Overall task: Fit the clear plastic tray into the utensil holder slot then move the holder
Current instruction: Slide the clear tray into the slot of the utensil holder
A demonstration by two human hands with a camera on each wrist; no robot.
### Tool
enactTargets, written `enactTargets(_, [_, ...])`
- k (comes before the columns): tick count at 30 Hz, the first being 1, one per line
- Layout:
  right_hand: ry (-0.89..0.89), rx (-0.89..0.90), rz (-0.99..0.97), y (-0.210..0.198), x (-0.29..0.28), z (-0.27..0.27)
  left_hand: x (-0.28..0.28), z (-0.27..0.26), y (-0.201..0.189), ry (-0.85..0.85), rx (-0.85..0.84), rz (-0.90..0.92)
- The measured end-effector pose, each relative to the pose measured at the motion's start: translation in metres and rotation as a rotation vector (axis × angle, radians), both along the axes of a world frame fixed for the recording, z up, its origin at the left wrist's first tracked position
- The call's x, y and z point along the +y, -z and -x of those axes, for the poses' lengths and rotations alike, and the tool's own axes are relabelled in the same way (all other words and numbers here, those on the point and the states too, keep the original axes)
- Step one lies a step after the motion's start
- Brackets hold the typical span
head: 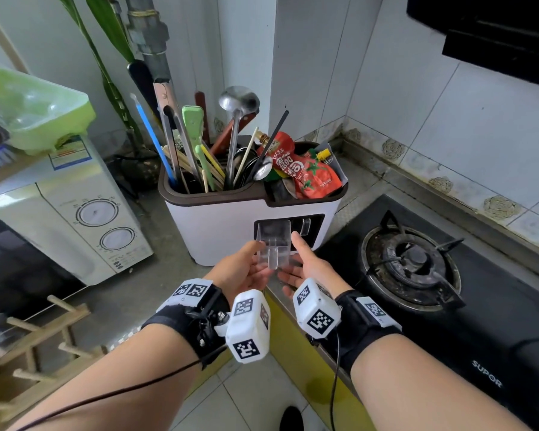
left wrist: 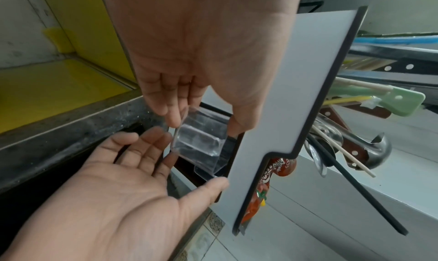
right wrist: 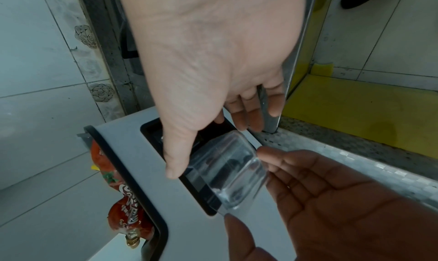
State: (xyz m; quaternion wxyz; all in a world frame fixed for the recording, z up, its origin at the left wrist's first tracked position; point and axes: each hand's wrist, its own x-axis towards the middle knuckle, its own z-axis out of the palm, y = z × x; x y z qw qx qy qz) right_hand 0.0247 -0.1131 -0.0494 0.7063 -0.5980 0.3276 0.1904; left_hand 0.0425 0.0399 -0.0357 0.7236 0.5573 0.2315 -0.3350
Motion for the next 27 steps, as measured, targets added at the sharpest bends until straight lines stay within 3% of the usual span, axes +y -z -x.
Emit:
enactTargets(9, [-0.107,-0.069,-0.067,-0.007,-0.005,0.009,-0.013,-0.003,0.0,-0.086,0.004,0.044])
enactTargets(27, [-0.031,-0.218,0.069,-0.011,0.012,-0.019,-0.01,-0.011,-0.009,-0.205,-0.026,0.026])
